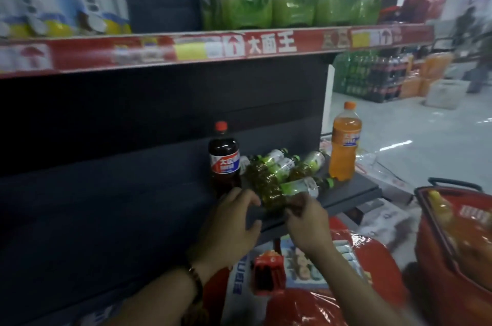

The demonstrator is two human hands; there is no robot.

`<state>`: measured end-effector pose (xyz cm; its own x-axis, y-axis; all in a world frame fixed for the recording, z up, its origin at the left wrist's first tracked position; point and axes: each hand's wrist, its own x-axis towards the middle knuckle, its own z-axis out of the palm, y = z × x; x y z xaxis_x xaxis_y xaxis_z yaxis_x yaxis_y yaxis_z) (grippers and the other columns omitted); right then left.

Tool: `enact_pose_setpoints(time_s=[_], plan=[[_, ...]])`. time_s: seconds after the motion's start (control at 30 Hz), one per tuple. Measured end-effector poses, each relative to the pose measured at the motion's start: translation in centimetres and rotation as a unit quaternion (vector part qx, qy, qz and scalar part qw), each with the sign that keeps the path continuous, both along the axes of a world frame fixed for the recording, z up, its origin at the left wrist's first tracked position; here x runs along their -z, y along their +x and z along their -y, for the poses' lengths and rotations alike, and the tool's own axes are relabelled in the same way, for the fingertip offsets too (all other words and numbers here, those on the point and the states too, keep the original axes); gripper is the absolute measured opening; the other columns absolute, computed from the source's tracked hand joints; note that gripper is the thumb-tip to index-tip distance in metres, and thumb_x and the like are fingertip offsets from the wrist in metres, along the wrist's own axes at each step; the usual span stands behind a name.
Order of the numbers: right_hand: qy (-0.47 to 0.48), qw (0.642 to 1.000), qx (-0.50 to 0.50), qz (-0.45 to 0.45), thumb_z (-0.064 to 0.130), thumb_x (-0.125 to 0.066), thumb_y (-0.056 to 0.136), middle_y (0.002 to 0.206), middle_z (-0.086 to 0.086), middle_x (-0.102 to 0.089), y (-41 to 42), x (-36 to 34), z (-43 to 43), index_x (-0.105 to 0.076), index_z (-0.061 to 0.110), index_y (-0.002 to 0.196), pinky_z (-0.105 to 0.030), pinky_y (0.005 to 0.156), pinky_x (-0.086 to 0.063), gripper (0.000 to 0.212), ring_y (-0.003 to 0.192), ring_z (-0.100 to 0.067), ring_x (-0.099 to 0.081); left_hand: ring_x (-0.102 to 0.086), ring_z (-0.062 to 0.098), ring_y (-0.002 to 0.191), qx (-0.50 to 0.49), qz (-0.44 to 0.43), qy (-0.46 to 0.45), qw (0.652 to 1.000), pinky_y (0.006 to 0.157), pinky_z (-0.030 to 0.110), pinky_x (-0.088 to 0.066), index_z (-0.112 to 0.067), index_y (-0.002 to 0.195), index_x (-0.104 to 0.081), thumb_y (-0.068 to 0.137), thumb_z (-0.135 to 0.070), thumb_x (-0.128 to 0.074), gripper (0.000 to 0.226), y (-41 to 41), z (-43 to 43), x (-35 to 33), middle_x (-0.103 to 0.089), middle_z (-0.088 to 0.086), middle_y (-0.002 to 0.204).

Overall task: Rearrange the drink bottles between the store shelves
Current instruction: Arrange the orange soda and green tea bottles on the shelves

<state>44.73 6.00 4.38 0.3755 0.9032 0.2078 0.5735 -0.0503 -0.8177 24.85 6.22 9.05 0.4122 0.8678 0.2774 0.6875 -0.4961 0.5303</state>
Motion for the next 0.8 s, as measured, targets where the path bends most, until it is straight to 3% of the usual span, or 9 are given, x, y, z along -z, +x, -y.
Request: enact_pose_setpoints(time_s=[0.07,0.17,0.27,0.37,0.43,0.53,0.67,0.8], plan=[[0.015,0.999,0.028,-0.027,0.016,-0.071,0.093,0.098,0.002,-0.072,2.4,0.7,-2.0,-0.065,0.02,0.107,-0.026,0.064,-0.043,0.015,0.087,-0.018,-0.066,-0.047,0.006,0.128,0.009,-0.036,0.024,0.999,0.108,0.034,-0.049,-0.038,0.128,-0.054,0.096,-0.037,-0.072,0.037,3.3,-3.5,0.3,-0.048,-0.018,0.135],[0.007,0.996,0.051,-0.078,0.021,-0.067,0.098,0.107,-0.002,-0.071,4.7,2.1,-4.0,-0.061,0.022,0.118,-0.034,0.072,-0.049,0.021,0.093,-0.022,-0.066,-0.048,0.02,0.134,-0.008,-0.091,0.039,0.995,0.111,0.044,-0.048,-0.029,0.136,-0.053,0.098,-0.048,-0.065,0.044,8.0,-9.0,0.6,-0.05,-0.004,0.142],[0.012,0.996,0.039,-0.075,0.024,-0.068,0.097,0.12,-0.003,-0.067,5.6,3.6,-4.4,-0.053,0.035,0.14,-0.041,0.084,-0.058,0.047,0.096,-0.019,-0.067,-0.051,0.031,0.135,-0.045,-0.123,0.04,0.991,0.112,0.05,-0.046,-0.023,0.141,-0.053,0.105,-0.043,-0.054,0.041,11.6,-13.7,1.0,-0.054,0.007,0.145],[-0.018,0.999,-0.001,-0.049,0.033,-0.065,0.101,0.129,-0.003,-0.047,5.7,3.8,-4.6,-0.034,0.05,0.156,-0.032,0.091,-0.053,0.065,0.094,-0.015,-0.057,-0.054,0.037,0.132,-0.099,-0.141,0.009,0.985,0.11,0.053,-0.048,-0.019,0.139,-0.055,0.104,-0.036,-0.05,0.039,13.5,-17.2,1.4,-0.058,0.013,0.143],[-0.061,0.998,-0.009,0.013,0.047,-0.055,0.105,0.131,-0.005,-0.035,5.4,3.4,-5.1,-0.024,0.056,0.158,-0.033,0.092,-0.051,0.062,0.096,-0.019,-0.054,-0.049,0.04,0.137,-0.136,-0.176,-0.017,0.975,0.112,0.054,-0.045,-0.016,0.14,-0.054,0.103,-0.035,-0.052,0.042,14.1,-18.5,2.2,-0.055,0.015,0.147],[-0.092,0.994,-0.002,0.06,0.062,-0.04,0.105,0.133,-0.009,-0.032,4.7,3.4,-5.9,-0.017,0.059,0.158,-0.043,0.097,-0.052,0.057,0.115,-0.032,-0.054,-0.045,0.041,0.142,-0.145,-0.202,-0.026,0.968,0.116,0.052,-0.042,-0.015,0.145,-0.054,0.101,-0.038,-0.059,0.049,14.7,-19.1,3.3,-0.05,0.013,0.154],[-0.114,0.992,0.02,0.05,0.064,-0.038,0.105,0.138,-0.015,-0.034,4.2,3.1,-6.7,-0.022,0.054,0.158,-0.046,0.101,-0.049,0.057,0.123,-0.04,-0.05,-0.054,0.041,0.136,-0.13,-0.239,-0.051,0.961,0.11,0.05,-0.05,-0.017,0.138,-0.063,0.096,-0.042,-0.065,0.048,15.1,-19.1,3.0,-0.057,0.015,0.15],[-0.141,0.989,0.039,-0.013,0.063,-0.046,0.101,0.137,-0.017,-0.031,3.5,1.8,-6.3,-0.037,0.043,0.144,-0.051,0.103,-0.048,0.048,0.124,-0.048,-0.05,-0.054,0.036,0.142,-0.095,-0.308,-0.149,0.935,0.117,0.042,-0.046,-0.013,0.156,-0.047,0.1,-0.038,-0.066,0.065,15.6,-18.0,0.7,-0.055,0.019,0.155]])
